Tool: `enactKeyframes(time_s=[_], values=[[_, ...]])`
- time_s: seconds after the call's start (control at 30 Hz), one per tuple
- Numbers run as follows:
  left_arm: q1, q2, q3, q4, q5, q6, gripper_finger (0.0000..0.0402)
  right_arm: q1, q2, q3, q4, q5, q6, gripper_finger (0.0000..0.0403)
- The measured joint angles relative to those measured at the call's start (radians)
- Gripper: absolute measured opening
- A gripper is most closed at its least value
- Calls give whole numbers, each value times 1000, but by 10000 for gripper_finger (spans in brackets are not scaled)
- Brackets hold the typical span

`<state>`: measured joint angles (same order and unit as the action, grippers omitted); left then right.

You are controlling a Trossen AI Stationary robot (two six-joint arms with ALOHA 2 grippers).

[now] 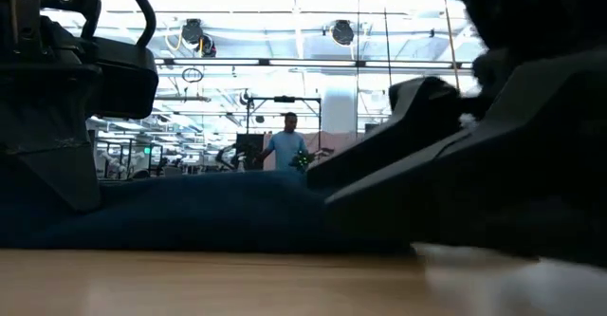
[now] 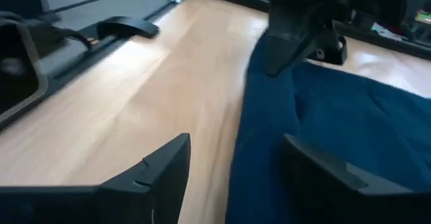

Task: Roll towel
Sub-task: Roll the dark blue towel

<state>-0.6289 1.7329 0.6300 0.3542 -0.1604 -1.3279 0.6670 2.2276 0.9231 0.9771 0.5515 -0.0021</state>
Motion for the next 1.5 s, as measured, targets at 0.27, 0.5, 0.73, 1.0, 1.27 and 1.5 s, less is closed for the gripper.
enactKeyframes(time_s=[0.27,0.5,0.73,1.0,1.27,1.5], values=[[0,0,0,2,0,-3,47,-11,25,13,-30,53,86,222],[0,0,0,6,0,-3,48,-18,25,13,-83,66,167,222],[0,0,0,5,0,13,48,-31,24,14,-143,56,255,209],[0,-63,0,0,10,108,96,-35,25,12,-149,66,298,140],[-4,-291,0,-150,29,293,207,-38,26,12,-146,61,328,94],[-108,-409,0,-124,-214,612,225,-42,27,11,-142,51,358,78]])
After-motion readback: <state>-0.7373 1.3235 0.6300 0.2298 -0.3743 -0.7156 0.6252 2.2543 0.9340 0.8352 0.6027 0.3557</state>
